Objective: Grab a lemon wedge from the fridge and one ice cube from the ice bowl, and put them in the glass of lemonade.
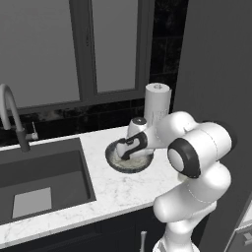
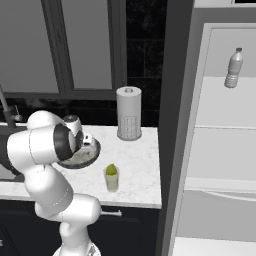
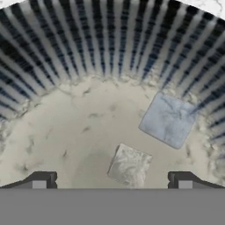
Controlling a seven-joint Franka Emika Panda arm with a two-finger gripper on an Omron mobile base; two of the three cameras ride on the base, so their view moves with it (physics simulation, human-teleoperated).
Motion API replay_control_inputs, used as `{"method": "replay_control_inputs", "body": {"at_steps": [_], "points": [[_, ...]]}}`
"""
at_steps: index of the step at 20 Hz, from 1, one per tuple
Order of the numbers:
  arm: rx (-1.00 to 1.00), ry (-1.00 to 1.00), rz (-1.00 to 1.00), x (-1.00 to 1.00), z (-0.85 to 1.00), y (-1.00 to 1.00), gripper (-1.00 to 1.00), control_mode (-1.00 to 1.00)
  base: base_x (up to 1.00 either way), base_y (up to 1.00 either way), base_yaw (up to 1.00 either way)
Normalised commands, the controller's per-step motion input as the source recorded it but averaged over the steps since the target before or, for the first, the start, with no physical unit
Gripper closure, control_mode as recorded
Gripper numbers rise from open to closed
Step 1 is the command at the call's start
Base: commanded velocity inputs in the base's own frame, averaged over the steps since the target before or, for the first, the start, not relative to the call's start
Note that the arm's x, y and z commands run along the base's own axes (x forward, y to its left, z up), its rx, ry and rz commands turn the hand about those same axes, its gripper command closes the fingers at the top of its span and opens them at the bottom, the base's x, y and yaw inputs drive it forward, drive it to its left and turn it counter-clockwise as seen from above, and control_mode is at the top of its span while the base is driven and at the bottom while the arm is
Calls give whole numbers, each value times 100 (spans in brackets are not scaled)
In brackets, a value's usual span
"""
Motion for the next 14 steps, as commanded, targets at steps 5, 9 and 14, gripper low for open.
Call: {"method": "replay_control_inputs", "body": {"at_steps": [5, 9, 14], "points": [[0, 0, 0, -4, -1, 0, -100, -100, 0, 0, 0], [0, 0, 0, 0, 0, 0, -100, -100, 0, 0, 0], [0, 0, 0, 0, 0, 0, -100, -100, 0, 0, 0]]}}
